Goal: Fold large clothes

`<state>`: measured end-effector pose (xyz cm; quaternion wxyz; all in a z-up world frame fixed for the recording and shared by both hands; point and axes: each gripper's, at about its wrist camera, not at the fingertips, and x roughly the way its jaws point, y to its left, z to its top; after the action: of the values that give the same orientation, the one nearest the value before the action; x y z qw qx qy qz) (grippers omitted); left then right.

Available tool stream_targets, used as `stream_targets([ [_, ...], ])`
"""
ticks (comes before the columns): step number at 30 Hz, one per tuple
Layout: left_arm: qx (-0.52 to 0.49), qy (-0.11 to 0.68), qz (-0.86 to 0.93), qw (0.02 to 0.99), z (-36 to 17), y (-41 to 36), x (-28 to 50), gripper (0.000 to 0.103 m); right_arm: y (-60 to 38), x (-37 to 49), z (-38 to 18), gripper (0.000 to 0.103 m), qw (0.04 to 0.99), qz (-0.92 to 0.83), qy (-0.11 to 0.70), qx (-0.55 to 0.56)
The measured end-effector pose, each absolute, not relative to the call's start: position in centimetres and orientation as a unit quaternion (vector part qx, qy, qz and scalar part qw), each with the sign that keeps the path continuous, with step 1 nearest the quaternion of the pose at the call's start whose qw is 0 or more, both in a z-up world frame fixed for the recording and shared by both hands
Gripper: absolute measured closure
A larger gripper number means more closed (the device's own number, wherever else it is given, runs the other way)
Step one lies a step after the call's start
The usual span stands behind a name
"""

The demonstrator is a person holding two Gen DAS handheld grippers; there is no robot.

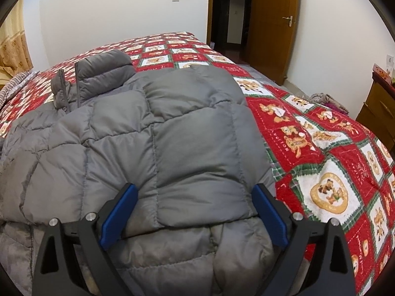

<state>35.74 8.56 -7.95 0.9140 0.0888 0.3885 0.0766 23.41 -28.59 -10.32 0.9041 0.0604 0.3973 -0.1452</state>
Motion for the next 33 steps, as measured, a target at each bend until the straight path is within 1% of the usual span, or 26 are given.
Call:
stream_targets([
  [1,0.047,0.388,0.066,0.918,-7.9,9.8,35.3,0.057,-28.6,23.5,-10.3,0.006,0.904,-0.144,0.398,0.061],
  [2,0.016,0.389,0.055,0.919,-7.8,10.8,35.0,0.06,-28.7,23.5,-10.3,0.006,0.904,-0.143,0.398,0.062],
  [3,-0.003,0.384,0.049,0.922,-7.6,11.5,34.8,0.067,-28.7,23.5,-10.4,0.006,0.904,-0.143,0.398,0.062],
  [4,-0.016,0.37,0.043,0.928,-7.2,12.1,34.4,0.078,-28.6,23.5,-10.3,0.006,0.904,-0.143,0.398,0.061],
  [5,-0.028,0.348,0.038,0.936,-6.3,13.0,33.6,0.081,-28.6,23.5,-10.3,0.006,0.904,-0.144,0.398,0.061],
  [6,-0.033,0.338,0.034,0.94,-5.7,13.4,33.1,0.084,-28.6,23.5,-10.3,0.006,0.904,-0.144,0.398,0.061],
  [9,-0.065,0.301,-0.008,0.951,-2.7,13.9,31.2,0.085,-28.6,23.5,-10.3,0.006,0.904,-0.144,0.398,0.061],
  [11,-0.074,0.283,-0.042,0.955,-0.5,12.9,30.0,0.085,-28.6,23.5,-10.3,0.006,0.904,-0.143,0.398,0.062],
  [15,-0.046,0.243,-0.155,0.957,4.1,6.0,26.2,0.085,-28.7,23.4,-10.3,0.006,0.905,-0.141,0.394,0.069],
  [19,-0.05,0.251,-0.282,0.925,5.0,-2.1,23.5,0.084,-29.1,23.2,-10.2,0.006,0.908,-0.137,0.388,0.086],
  [21,-0.04,0.264,-0.309,0.913,3.9,-6.2,23.0,0.082,-29.4,23.0,-10.1,0.006,0.908,-0.134,0.383,0.099],
  [22,-0.035,0.273,-0.312,0.909,3.2,-7.6,23.1,0.074,-29.7,22.9,-10.1,0.006,0.909,-0.132,0.381,0.108],
  [23,-0.032,0.289,-0.314,0.904,2.2,-8.8,23.4,0.069,-29.9,22.8,-10.1,0.006,0.909,-0.13,0.38,0.114],
  [24,-0.031,0.317,-0.312,0.895,0.9,-9.8,23.9,0.061,-30.0,22.8,-10.1,0.006,0.909,-0.129,0.379,0.118],
  [26,-0.053,0.355,-0.32,0.877,-0.5,-9.5,24.0,0.053,-30.1,22.8,-10.1,0.006,0.909,-0.128,0.377,0.123],
  [27,-0.061,0.367,-0.326,0.869,-1.0,-9.1,23.7,0.041,-30.1,22.8,-10.1,0.006,0.909,-0.129,0.377,0.124],
  [28,-0.064,0.377,-0.329,0.863,-1.4,-8.4,23.1,0.025,-30.2,22.8,-10.1,0.006,0.909,-0.129,0.377,0.125],
  [29,-0.061,0.378,-0.326,0.864,-1.4,-8.0,22.4,0.021,-30.1,22.9,-10.1,0.006,0.909,-0.129,0.377,0.125],
  [33,-0.048,0.351,-0.292,0.888,-1.1,-3.7,18.7,0.02,-30.2,22.8,-10.1,0.006,0.908,-0.129,0.377,0.127],
])
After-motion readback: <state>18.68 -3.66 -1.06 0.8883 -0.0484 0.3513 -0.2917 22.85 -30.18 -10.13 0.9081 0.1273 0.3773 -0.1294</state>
